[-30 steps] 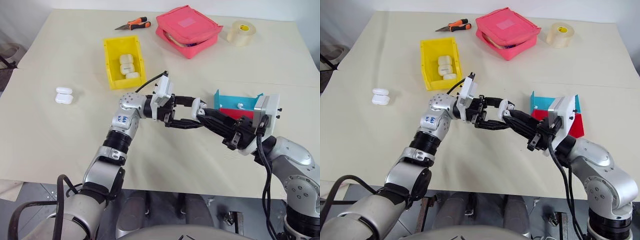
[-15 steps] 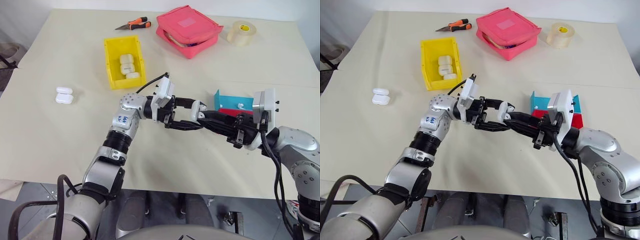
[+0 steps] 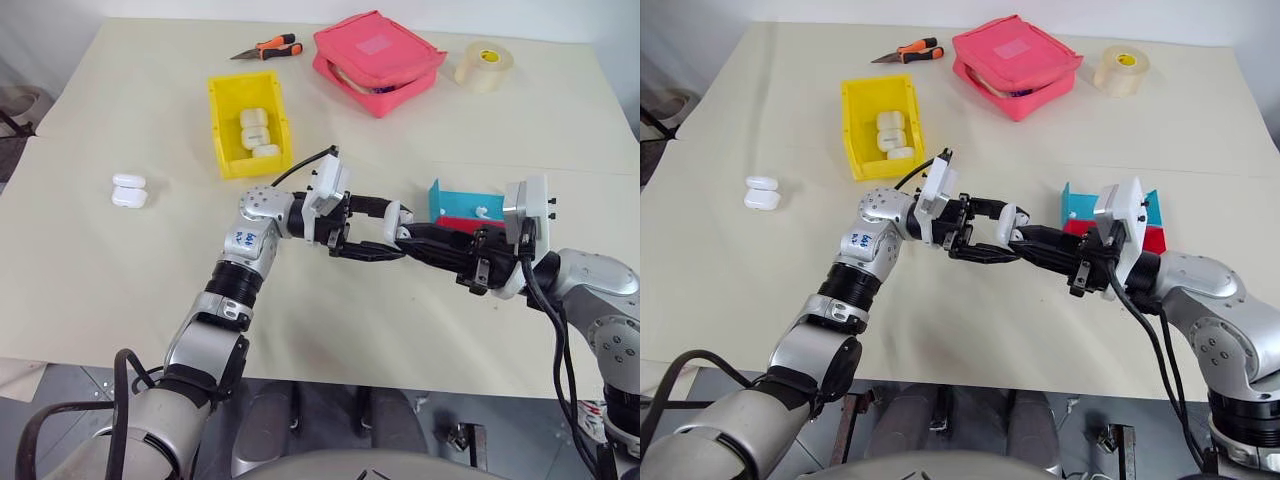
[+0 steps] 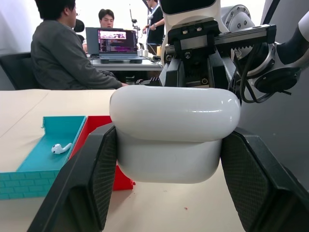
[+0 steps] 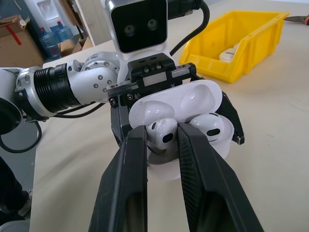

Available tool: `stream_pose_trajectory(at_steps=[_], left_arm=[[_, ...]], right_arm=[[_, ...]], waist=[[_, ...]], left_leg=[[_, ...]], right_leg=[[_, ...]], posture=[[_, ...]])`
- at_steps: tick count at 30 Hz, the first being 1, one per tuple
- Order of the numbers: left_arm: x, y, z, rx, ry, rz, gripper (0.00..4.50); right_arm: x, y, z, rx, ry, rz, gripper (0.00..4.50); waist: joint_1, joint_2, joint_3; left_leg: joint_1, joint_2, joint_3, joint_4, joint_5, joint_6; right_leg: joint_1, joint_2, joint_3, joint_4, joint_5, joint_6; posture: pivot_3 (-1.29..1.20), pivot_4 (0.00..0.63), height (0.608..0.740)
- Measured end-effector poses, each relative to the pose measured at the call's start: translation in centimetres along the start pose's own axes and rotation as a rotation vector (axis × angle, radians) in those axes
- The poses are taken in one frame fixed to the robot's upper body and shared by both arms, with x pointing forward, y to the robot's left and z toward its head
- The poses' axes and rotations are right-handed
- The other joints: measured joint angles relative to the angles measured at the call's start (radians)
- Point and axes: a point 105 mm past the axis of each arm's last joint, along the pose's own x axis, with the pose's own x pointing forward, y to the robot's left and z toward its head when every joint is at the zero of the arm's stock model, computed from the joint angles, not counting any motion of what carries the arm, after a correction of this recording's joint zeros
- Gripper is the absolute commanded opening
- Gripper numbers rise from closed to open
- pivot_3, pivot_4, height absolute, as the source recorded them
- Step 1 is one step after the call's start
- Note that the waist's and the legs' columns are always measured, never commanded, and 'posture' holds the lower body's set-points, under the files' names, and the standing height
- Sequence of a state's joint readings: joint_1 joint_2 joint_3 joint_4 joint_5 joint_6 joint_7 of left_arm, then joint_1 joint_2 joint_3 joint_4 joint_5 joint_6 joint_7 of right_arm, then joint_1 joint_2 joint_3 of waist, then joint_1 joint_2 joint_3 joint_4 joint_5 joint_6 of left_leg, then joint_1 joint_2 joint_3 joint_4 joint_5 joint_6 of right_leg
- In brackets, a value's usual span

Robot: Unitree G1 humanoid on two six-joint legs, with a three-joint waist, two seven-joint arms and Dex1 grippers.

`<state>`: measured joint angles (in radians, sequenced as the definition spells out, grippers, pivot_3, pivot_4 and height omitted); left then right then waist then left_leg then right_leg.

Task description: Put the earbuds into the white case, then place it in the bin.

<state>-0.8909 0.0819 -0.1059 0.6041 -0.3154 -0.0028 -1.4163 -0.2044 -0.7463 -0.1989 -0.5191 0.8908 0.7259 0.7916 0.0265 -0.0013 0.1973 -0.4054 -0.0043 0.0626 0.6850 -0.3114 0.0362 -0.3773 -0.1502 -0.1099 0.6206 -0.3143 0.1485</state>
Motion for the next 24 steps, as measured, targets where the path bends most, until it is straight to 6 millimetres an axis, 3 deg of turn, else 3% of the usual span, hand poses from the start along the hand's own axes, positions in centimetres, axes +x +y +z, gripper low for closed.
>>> stream_pose_trajectory(at_steps=[11, 15, 19, 24], left_arm=[[0.0, 0.0, 0.1, 0.028, 0.0, 0.001, 2.81], [-0.5, 0.2, 0.0, 0.024, 0.003, 0.022, 2.81], [-0.5, 0.6, 0.9, 0.057, -0.029, 0.031, 2.81], [-0.3, 0.8, 1.5, 0.086, -0.037, 0.028, 2.81]], right_arm=[[0.0, 0.2, 0.2, -0.016, 0.005, -0.005, 0.51], [-0.2, 0.1, 0.1, -0.014, 0.016, -0.013, 1.8], [-0.4, -0.5, -1.7, 0.053, 0.08, -0.054, 1.8], [-0.4, -0.4, -1.8, 0.06, 0.086, -0.052, 1.8]], waist=[[0.0, 0.0, 0.0], [-0.001, 0.0, 0.0], [0.003, 0.0, 0.0], [0.0, 0.0, 0.0]], left_leg=[[0.0, 0.0, 0.0, 0.0, 0.0, 0.0], [0.0, 0.0, 0.0, 0.0, 0.0, 0.0], [-0.001, 0.0, 0.0, 0.001, 0.0, 0.0], [0.0, 0.0, 0.0, 0.001, 0.0, 0.0]], right_leg=[[0.0, 0.0, 0.0, 0.0, 0.0, 0.0], [0.0, 0.0, 0.0, 0.0, 0.0, 0.0], [0.0, -0.001, -0.001, 0.0, 0.0, 0.0], [0.0, 0.0, -0.001, 0.0, 0.0, 0.0]], posture=[[0.0, 0.15, 0.74], [0.0, 0.15, 0.74], [0.0, 0.15, 0.74], [0.0, 0.15, 0.74]])
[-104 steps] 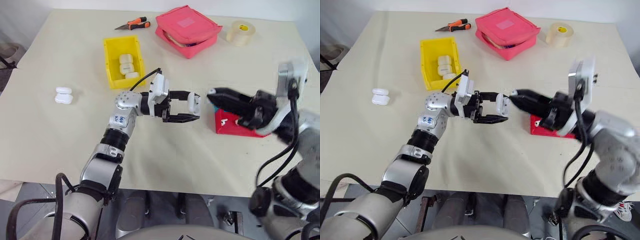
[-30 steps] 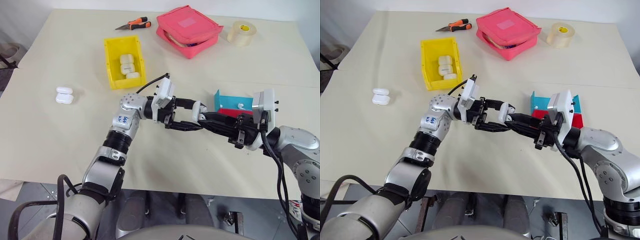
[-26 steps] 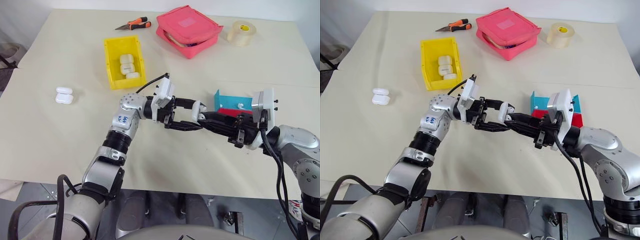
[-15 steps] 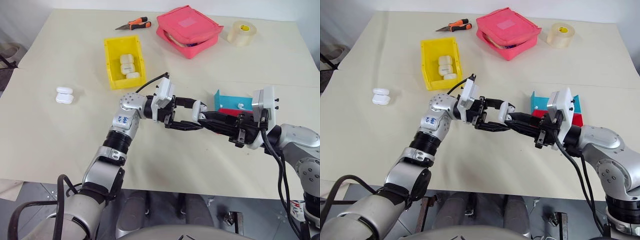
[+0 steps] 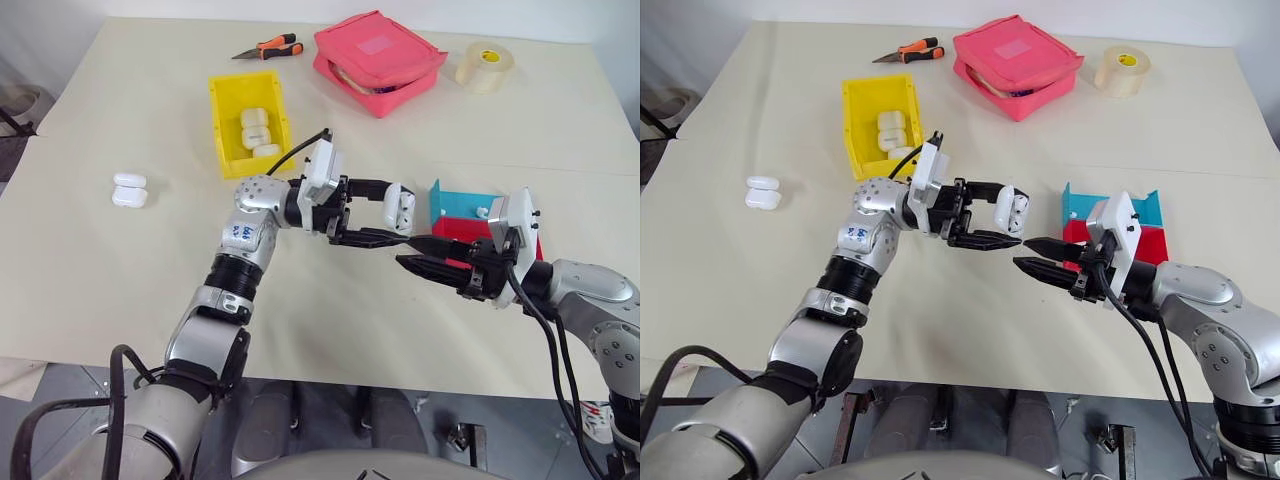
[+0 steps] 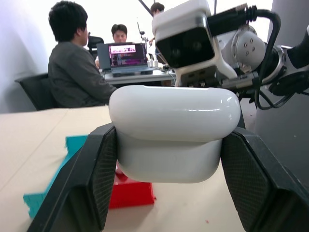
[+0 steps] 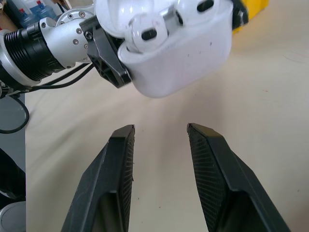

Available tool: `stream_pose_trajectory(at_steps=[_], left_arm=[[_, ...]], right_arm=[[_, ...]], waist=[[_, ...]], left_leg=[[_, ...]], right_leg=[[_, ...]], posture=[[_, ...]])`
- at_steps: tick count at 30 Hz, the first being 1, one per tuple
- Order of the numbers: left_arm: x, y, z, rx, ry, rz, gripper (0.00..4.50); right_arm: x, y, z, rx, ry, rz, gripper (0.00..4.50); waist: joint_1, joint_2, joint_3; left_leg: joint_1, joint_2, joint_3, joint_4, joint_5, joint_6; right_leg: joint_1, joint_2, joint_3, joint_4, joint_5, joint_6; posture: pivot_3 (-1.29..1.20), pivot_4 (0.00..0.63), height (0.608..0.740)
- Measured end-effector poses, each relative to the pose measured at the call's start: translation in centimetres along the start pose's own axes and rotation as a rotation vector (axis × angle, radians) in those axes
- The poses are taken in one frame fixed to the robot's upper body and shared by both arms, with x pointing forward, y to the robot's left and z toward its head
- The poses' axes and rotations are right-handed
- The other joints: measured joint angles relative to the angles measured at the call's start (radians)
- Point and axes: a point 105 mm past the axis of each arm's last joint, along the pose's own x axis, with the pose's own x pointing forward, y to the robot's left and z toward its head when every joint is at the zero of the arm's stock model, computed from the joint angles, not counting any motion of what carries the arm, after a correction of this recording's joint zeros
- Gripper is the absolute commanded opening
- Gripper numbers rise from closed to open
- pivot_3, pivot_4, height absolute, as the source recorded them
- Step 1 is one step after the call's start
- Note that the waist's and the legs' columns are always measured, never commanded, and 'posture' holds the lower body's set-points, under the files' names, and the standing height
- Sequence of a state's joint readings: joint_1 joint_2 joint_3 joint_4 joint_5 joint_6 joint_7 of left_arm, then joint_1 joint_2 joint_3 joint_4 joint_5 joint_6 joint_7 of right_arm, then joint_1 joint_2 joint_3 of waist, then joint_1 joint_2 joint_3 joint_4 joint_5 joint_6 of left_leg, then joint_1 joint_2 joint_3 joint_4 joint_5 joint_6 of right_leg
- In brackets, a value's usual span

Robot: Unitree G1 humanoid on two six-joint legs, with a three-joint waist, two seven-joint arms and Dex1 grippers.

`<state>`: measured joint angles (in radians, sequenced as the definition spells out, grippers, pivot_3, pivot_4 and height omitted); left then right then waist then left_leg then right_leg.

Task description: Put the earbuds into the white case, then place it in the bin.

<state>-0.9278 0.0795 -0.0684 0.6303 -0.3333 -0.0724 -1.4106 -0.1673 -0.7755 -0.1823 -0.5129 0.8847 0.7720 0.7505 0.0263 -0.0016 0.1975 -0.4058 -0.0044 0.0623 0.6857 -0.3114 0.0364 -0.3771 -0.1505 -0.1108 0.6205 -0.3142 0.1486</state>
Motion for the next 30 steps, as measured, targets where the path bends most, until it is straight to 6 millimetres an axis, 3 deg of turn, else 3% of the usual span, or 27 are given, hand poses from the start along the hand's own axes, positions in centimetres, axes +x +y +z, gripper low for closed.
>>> stream_pose_trajectory(at_steps=[11, 13, 16, 19, 20, 23, 30], left_arm=[[-1.2, 0.6, -1.1, -0.007, 0.125, 0.024, 2.81], [-1.5, 1.2, -1.3, 0.012, 0.195, 0.028, 2.81], [-1.6, 1.5, -1.6, 0.033, 0.261, 0.019, 2.81], [-1.4, 1.7, -2.1, 0.028, 0.298, 0.011, 2.81], [-1.4, 1.8, -2.2, 0.031, 0.314, 0.007, 2.81], [-1.2, 2.1, -2.2, 0.044, 0.357, -0.012, 2.81], [-0.8, 2.9, -2.3, 0.066, 0.443, -0.035, 2.81]], right_arm=[[-1.3, -1.0, 0.6, -0.047, 0.062, -0.089, 1.8], [-2.0, -1.7, 1.8, -0.102, 0.099, -0.149, 1.8], [-2.2, -1.7, 4.5, -0.185, 0.073, -0.189, 1.18], [-1.8, -1.2, 6.4, -0.233, 0.043, -0.195, 0.17], [-1.6, -1.0, 7.0, -0.249, 0.037, -0.198, 0.04], [-0.5, -0.7, 8.1, -0.293, 0.051, -0.206, 0.04], [3.1, 0.1, 7.7, -0.309, 0.135, -0.168, 0.04]], waist=[[0.001, 0.0, 0.0], [0.0, 0.0, 0.0], [0.0, 0.0, 0.0], [0.0, 0.0, 0.0], [-0.001, 0.0, 0.0], [-0.001, 0.0, 0.0], [-0.002, 0.0, 0.0]], left_leg=[[0.0, 0.0, 0.0, 0.0, 0.0, 0.0], [0.0, 0.0, 0.0, 0.0, 0.0, 0.0], [0.0, 0.0, 0.0, 0.0, 0.0, 0.0], [0.0, 0.0, 0.0, 0.0, 0.0, 0.0], [0.0, 0.0, 0.0, 0.0, 0.0, 0.0], [0.0, 0.0, 0.0, 0.0, 0.0, 0.0], [-0.001, 0.0, 0.0, 0.0, 0.0, 0.0]], right_leg=[[0.0, 0.0, 0.0, 0.0, 0.0, 0.0], [0.0, 0.0, 0.0, 0.0, 0.0, 0.0], [0.0, 0.0, 0.0, -0.001, 0.0, 0.0], [0.0, 0.0, 0.0, -0.001, 0.0, 0.0], [0.0, 0.0, 0.0, 0.0, 0.0, 0.0], [0.0, 0.0, 0.0, 0.0, 0.0, 0.0], [-0.002, 0.0, 0.0, 0.0, 0.0, 0.0]], posture=[[0.0, 0.15, 0.74], [0.0, 0.15, 0.74], [0.0, 0.15, 0.74], [0.0, 0.15, 0.74], [0.0, 0.15, 0.74], [0.0, 0.15, 0.74], [0.0, 0.15, 0.74]])
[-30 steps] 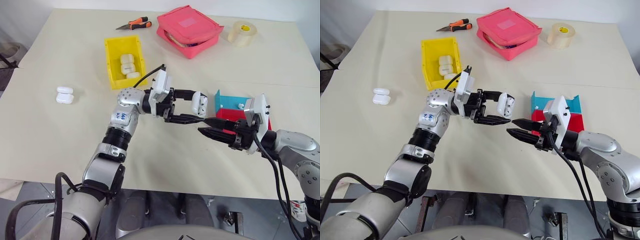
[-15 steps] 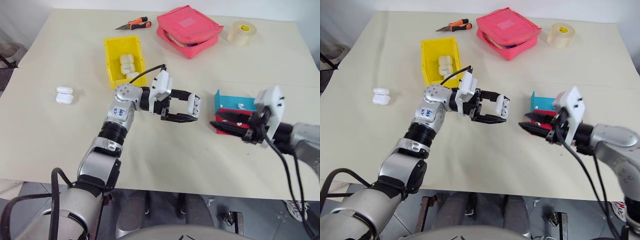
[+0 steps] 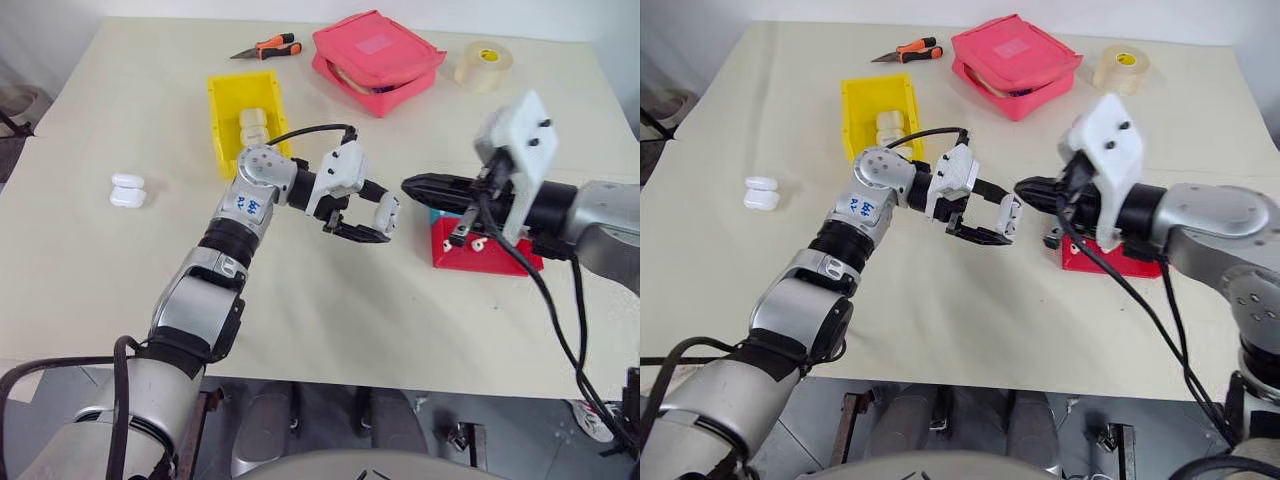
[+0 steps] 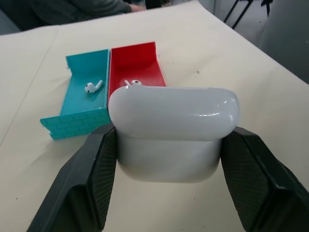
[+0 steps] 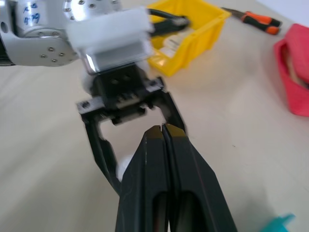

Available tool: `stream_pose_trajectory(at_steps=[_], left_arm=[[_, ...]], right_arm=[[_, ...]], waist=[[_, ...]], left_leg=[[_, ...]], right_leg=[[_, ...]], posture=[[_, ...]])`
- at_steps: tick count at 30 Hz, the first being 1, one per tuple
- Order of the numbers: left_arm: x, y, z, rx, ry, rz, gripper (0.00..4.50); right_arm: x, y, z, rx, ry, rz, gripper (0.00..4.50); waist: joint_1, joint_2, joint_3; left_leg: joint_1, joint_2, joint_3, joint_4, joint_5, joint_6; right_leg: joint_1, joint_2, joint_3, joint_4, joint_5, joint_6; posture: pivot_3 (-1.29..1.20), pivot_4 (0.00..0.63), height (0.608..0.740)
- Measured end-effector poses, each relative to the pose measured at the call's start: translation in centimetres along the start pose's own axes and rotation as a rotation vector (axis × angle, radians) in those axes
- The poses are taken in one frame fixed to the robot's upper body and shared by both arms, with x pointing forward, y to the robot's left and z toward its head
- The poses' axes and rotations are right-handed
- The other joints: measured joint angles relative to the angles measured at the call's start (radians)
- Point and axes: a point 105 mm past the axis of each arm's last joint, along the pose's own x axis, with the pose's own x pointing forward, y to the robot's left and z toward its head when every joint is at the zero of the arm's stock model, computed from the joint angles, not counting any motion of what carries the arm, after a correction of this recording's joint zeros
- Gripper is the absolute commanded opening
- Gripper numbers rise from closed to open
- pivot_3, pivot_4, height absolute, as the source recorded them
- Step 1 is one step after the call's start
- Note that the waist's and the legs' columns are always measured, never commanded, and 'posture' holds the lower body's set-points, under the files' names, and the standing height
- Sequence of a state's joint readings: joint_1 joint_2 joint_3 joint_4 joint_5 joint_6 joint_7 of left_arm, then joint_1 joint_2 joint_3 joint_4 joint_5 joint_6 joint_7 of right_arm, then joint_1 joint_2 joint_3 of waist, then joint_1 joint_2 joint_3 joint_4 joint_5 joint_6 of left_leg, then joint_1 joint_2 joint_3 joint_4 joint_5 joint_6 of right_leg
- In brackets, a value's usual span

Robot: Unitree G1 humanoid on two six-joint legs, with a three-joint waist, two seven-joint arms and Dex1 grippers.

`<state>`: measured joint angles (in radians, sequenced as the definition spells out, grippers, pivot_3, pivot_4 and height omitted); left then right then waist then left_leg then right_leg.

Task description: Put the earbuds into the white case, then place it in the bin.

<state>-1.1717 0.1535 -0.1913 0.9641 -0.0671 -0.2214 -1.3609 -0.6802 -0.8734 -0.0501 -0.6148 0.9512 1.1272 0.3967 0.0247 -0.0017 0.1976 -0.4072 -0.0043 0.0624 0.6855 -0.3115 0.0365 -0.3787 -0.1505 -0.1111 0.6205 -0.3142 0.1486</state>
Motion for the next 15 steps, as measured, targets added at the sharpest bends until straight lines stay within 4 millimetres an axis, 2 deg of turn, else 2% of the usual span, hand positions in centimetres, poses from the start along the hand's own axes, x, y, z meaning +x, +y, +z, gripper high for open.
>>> stream_pose_trajectory(at_steps=[3, 8, 11, 15], left_arm=[[0.1, 0.5, 0.5, 0.021, 0.013, 0.004, 2.81], [0.5, 0.7, 0.8, 0.034, 0.003, 0.003, 2.81], [0.4, 0.8, 0.6, 0.024, 0.005, 0.012, 2.81], [-0.1, 1.0, 0.6, 0.016, -0.006, 0.04, 2.81]], right_arm=[[1.3, 0.2, -0.5, -0.001, 0.028, 0.015, 0.04], [2.3, -0.9, -1.4, 0.007, 0.065, -0.02, 0.04], [1.8, -1.3, -1.9, -0.01, 0.083, -0.033, 0.04], [0.0, -2.4, -3.2, -0.011, 0.138, -0.074, 0.04]], waist=[[0.0, 0.0, 0.0], [-0.001, 0.0, 0.0], [0.0, 0.0, 0.0], [0.0, 0.0, 0.0]], left_leg=[[0.0, -0.001, 0.001, 0.0, 0.0, 0.0], [-0.001, -0.001, 0.002, 0.0, 0.0, 0.001], [-0.002, -0.001, 0.002, 0.0, 0.0, 0.001], [-0.002, -0.001, 0.002, 0.0, 0.0, 0.001]], right_leg=[[0.0, 0.0, 0.0, 0.0, 0.0, 0.0], [-0.001, 0.0, 0.0, 0.0, 0.0, 0.0], [-0.002, 0.0, 0.0, 0.0, 0.0, 0.0], [-0.002, 0.0, 0.0, 0.0, 0.0, 0.0]], posture=[[0.0, 0.15, 0.74], [0.0, 0.15, 0.74], [0.0, 0.15, 0.74], [0.0, 0.15, 0.74]])
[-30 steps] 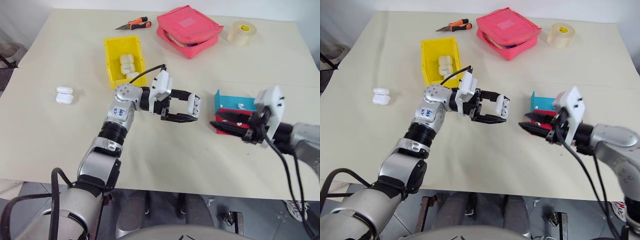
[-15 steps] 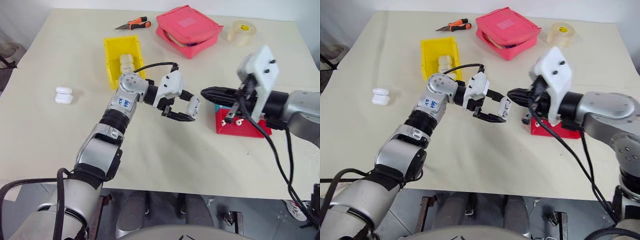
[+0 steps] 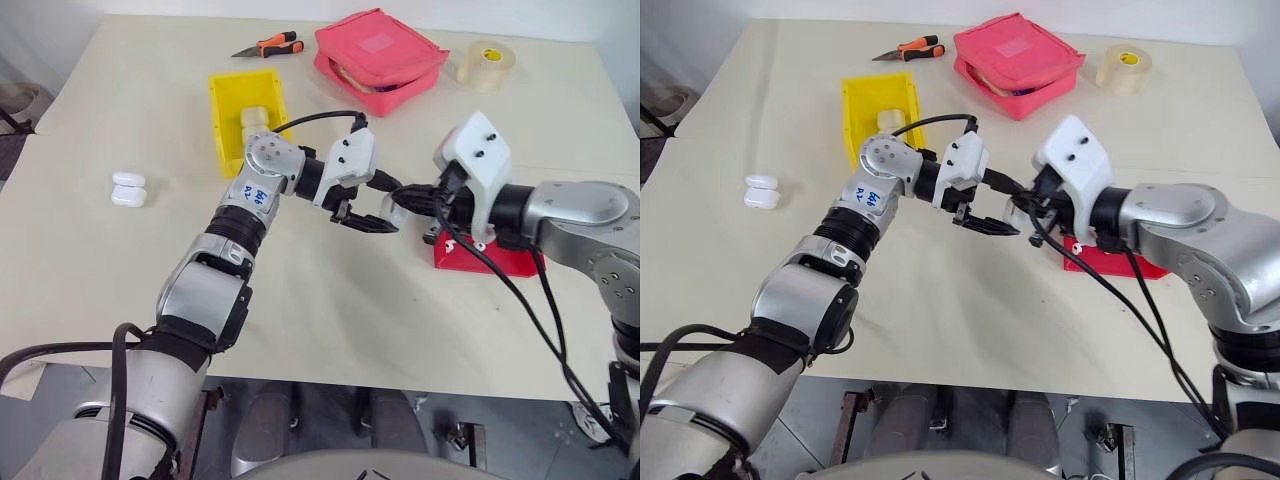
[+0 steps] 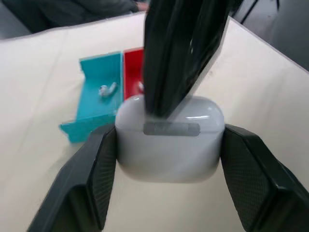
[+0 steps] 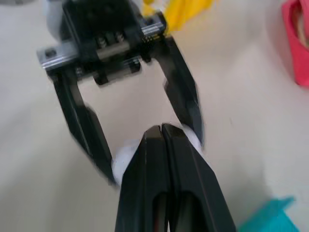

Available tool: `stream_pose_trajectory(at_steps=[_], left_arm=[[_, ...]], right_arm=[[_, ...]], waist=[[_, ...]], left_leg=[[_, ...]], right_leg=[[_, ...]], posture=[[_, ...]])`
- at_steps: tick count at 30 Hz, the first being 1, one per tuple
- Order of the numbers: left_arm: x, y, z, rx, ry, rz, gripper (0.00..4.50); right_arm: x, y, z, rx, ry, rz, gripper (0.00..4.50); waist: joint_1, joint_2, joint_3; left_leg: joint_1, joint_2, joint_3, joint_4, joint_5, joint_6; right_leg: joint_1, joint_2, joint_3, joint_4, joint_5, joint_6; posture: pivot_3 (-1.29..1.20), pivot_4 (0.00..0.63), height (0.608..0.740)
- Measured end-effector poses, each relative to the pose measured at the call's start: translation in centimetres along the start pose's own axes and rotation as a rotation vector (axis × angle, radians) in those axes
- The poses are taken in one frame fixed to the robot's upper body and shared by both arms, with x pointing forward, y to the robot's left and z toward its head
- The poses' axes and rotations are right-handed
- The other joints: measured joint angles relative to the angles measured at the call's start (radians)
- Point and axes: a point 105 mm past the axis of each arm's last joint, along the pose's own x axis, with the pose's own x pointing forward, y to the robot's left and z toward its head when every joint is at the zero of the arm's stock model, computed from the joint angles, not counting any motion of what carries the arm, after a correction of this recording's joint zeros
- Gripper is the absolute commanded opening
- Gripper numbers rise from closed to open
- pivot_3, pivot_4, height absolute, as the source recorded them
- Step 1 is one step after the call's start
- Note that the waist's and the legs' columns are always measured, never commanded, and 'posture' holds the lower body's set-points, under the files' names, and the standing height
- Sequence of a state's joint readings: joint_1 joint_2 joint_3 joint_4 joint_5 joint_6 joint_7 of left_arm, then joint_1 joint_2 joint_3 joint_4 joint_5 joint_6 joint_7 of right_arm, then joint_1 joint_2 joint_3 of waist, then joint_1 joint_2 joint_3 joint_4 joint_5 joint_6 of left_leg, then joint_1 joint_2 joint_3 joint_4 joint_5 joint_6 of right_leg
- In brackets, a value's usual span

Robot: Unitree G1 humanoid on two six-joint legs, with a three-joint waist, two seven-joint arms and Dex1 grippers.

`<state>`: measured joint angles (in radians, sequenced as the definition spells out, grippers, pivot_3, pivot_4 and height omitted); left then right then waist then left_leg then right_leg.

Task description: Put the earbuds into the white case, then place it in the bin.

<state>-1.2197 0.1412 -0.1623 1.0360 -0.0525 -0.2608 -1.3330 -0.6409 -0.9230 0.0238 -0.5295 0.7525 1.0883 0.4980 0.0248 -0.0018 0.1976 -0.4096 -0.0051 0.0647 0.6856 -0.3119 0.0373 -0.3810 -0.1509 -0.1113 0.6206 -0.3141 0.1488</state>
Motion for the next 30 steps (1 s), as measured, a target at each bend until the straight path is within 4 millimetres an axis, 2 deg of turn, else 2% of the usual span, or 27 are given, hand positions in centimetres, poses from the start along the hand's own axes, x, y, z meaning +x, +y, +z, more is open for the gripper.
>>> stream_pose_trajectory(at_steps=[4, 6, 9, 12, 14, 17, 20, 23, 26, 28, 30], left_arm=[[-1.4, 0.7, 1.1, 0.019, -0.065, 0.065, 2.81], [-2.0, 1.1, 1.5, 0.031, -0.091, 0.097, 2.81], [-1.9, 1.6, 2.5, 0.045, -0.155, 0.161, 2.81], [-3.6, 3.2, 2.9, 0.029, -0.226, 0.357, 2.81], [-4.9, 4.4, 3.2, 0.039, -0.264, 0.505, 2.81], [-7.0, 5.4, 3.0, 0.035, -0.311, 0.701, 2.81], [-8.4, 5.5, 1.6, -0.005, -0.32, 0.847, 2.81], [-9.6, 4.7, -0.9, -0.078, -0.288, 0.967, 2.81], [-10.8, 4.4, -2.9, -0.151, -0.221, 1.062, 2.81], [-12.3, 4.8, -3.8, -0.185, -0.16, 1.15, 2.81], [-13.7, 5.3, -4.6, -0.232, -0.111, 1.23, 2.81]], right_arm=[[-2.3, -2.0, -2.4, 0.048, 0.082, -0.07, 0.04], [-3.1, -2.4, -2.3, 0.058, 0.053, -0.082, 0.04], [-4.4, -2.3, -1.8, 0.076, -0.068, -0.049, 0.04], [-5.9, -2.2, -1.6, 0.106, -0.283, -0.007, 0.04], [-6.7, -2.4, -2.5, 0.105, -0.324, 0.007, 0.04], [-7.7, -2.5, -4.3, 0.13, -0.326, 0.041, 0.6], [-8.4, -2.7, -5.3, 0.166, -0.322, 0.089, 1.68], [-9.3, -3.3, -5.9, 0.184, -0.314, 0.143, 2.67], [-9.5, -4.6, -5.8, 0.176, -0.325, 0.129, 3.71], [-9.5, -5.2, -5.5, 0.16, -0.327, 0.123, 4.39], [-9.2, -5.6, -5.5, 0.162, -0.325, 0.132, 4.45]], waist=[[0.0, 0.0, 0.0], [-0.001, 0.0, 0.0], [0.0, -0.001, 0.0], [0.001, -0.002, 0.001], [0.003, -0.002, 0.001], [0.002, -0.002, 0.001], [0.001, -0.002, 0.001], [-0.002, -0.002, 0.001], [-0.001, -0.002, 0.001], [-0.001, -0.002, 0.001], [0.0, -0.002, 0.001]], left_leg=[[-0.001, 0.0, 0.0, 0.0, 0.0, 0.0], [-0.001, 0.001, 0.0, 0.0, 0.0, 0.0], [0.0, 0.001, -0.001, 0.0, 0.0, 0.0], [0.002, 0.0, -0.001, 0.0, 0.0, 0.0], [0.002, 0.0, -0.001, 0.0, 0.0, 0.0], [0.003, 0.0, -0.002, 0.0, 0.0, 0.0], [0.004, 0.0, -0.002, 0.0, 0.0, 0.0], [0.004, 0.001, -0.002, 0.0, 0.0, 0.0], [0.004, 0.001, -0.002, 0.0, 0.001, 0.0], [0.004, 0.001, -0.002, 0.0, 0.001, 0.0], [0.004, 0.001, -0.002, 0.0, 0.001, 0.0]], right_leg=[[0.0, 0.0, -0.001, 0.0, 0.0, 0.0], [0.0, 0.0, -0.001, 0.0, 0.0, 0.0], [0.0, 0.0, -0.001, 0.0, 0.0, 0.0], [0.003, 0.0, -0.001, 0.0, 0.0, 0.001], [0.004, 0.0, 0.0, -0.001, 0.001, 0.001], [0.004, 0.0, 0.0, 0.0, 0.001, 0.001], [0.004, 0.0, 0.0, 0.0, 0.001, 0.001], [0.004, 0.0, 0.0, 0.0, 0.001, 0.001], [0.004, 0.0, 0.0, 0.0, 0.001, 0.001], [0.004, 0.0, 0.0, 0.0, 0.001, 0.001], [0.004, 0.0, 0.0, 0.0, 0.001, 0.001]], posture=[[0.0, 0.15, 0.74], [0.0, 0.15, 0.74], [0.0, 0.15, 0.74], [0.0, 0.15, 0.74], [0.0, 0.15, 0.74], [0.0, 0.15, 0.74], [0.0, 0.15, 0.74], [0.0, 0.15, 0.74], [0.0, 0.15, 0.74], [0.0, 0.15, 0.74], [0.0, 0.15, 0.74]])
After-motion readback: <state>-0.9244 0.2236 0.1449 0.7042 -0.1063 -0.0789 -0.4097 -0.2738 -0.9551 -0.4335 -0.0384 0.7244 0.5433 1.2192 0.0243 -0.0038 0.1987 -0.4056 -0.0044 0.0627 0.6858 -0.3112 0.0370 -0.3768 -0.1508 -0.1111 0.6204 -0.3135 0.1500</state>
